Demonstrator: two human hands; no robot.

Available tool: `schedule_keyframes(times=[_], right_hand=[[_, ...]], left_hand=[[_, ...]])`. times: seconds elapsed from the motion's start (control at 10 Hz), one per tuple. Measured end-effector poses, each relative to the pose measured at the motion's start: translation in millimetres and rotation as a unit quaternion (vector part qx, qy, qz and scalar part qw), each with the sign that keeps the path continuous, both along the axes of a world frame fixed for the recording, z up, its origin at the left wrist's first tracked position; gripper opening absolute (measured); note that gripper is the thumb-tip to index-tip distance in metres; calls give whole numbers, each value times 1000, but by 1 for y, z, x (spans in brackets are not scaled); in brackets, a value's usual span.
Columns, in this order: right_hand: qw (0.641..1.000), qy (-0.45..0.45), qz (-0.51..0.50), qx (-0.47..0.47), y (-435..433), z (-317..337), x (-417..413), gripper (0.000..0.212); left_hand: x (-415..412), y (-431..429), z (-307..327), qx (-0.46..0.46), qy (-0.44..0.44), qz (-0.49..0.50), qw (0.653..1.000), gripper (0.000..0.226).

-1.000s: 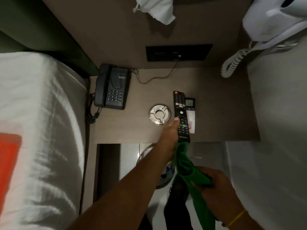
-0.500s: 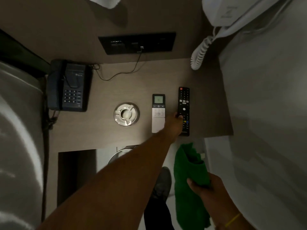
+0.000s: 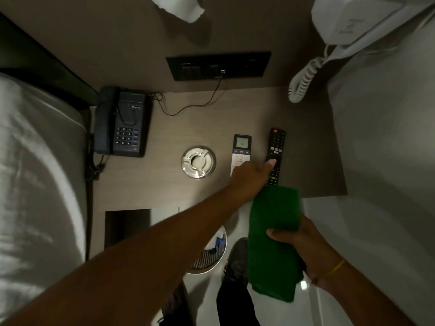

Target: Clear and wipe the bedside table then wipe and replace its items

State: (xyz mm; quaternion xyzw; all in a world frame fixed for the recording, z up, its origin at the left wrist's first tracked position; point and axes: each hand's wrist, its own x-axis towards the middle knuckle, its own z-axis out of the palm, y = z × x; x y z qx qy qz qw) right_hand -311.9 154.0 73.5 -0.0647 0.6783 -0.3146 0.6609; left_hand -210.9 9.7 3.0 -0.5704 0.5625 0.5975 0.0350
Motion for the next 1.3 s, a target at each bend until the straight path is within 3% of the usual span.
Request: schedule_keyframes(times=[0.1, 0.2, 0.3, 0.4, 0.5, 0.6, 0.7, 0.8, 0.9, 1.0, 1.1, 1.2, 1.3], right_hand=[[993, -87, 77, -8, -27, 11, 17, 50], [960, -198, 194, -35, -52, 25, 42, 48], [920, -269, 278, -61, -75, 39, 79, 57], [885, -287, 359, -79, -97, 54, 123, 59], [883, -260, 377, -102, -120, 68, 178, 61], [925, -150, 322, -136, -138, 79, 251, 49], [930, -93, 298, -193, -145, 96, 346, 38], [917, -45, 303, -254, -148, 107, 445, 36], [889, 23, 337, -311, -153, 117, 524, 45], [844, 76, 409, -338, -159, 116, 575, 54], [748, 165, 520, -379, -158, 103, 602, 58], [638, 238, 586, -439, -157, 99, 600, 51], [567, 310, 585, -490, -154, 92, 579, 43]], left_hand=[[53, -6, 29, 295, 184, 36, 937, 65], [121, -17, 47, 339, 209, -21, 917, 70], [192, -29, 72, 332, 204, 15, 921, 50], [264, -39, 101, 290, 220, 85, 927, 43], [344, -46, 139, 202, 208, 174, 941, 38], [436, -44, 175, 88, 160, 265, 947, 54], [525, -34, 199, 4, 97, 328, 940, 64], [604, -21, 216, -95, 16, 378, 921, 37], [665, -8, 211, -167, -77, 420, 889, 36], [701, 6, 191, -178, -165, 438, 866, 30], [718, 16, 171, -174, -306, 352, 867, 50], [713, 16, 159, -207, -446, 181, 852, 59], [690, 4, 163, -240, -537, 63, 806, 44]])
